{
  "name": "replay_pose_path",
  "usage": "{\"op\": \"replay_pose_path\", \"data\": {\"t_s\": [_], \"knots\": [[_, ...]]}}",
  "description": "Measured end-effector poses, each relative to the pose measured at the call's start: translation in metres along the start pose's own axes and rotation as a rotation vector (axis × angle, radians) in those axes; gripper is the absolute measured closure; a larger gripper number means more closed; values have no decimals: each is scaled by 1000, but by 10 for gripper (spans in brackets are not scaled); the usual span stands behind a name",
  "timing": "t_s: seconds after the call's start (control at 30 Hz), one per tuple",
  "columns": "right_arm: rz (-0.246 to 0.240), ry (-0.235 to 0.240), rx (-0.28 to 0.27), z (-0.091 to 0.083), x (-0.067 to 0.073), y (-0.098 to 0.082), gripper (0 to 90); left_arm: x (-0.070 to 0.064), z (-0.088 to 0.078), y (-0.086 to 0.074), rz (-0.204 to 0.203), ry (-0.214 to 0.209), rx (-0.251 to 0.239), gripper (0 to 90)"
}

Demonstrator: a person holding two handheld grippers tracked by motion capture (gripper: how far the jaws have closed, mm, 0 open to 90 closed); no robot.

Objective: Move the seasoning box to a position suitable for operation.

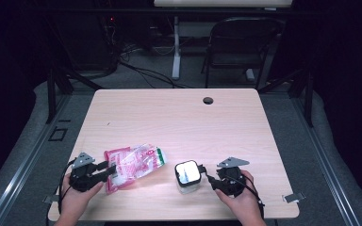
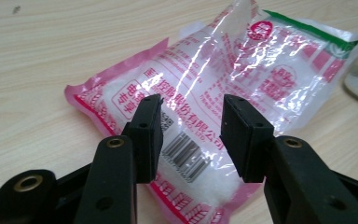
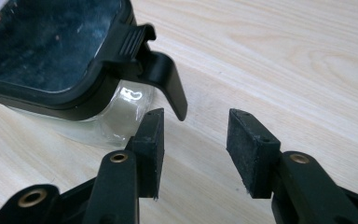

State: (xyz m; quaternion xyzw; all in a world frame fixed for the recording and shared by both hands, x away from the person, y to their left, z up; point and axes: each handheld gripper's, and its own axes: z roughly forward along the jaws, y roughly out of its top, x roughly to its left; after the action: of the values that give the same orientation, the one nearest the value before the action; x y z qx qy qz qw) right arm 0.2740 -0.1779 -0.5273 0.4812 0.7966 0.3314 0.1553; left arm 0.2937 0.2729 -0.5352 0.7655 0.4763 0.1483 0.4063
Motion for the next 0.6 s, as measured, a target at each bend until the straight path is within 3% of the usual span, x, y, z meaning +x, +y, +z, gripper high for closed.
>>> {"op": "replay_pose_path", "data": {"t_s": [0.03,0.07,0.1,0.2,0.23,0.33,0.4,0.53,0.6], "knots": [[7,-5,-3,-2,-1,1,564,-1,-1,1,3,-7,4,581],[48,0,20,-10,-4,4,573,-4,-1,3,10,-14,3,578],[48,0,20,-10,-4,4,573,-6,-2,5,17,-16,4,578],[102,35,28,-19,-6,10,611,-16,-3,16,22,-67,7,612],[103,30,23,-23,-5,14,621,-24,-3,25,32,-86,5,612],[103,24,23,-25,-5,18,646,-36,-1,34,58,-83,6,604],[125,45,35,-26,-5,23,679,-47,3,42,93,-97,14,583],[103,47,37,-27,2,38,715,-70,15,59,145,-121,37,596],[89,48,42,-27,5,46,728,-79,22,66,164,-161,57,625]]}}
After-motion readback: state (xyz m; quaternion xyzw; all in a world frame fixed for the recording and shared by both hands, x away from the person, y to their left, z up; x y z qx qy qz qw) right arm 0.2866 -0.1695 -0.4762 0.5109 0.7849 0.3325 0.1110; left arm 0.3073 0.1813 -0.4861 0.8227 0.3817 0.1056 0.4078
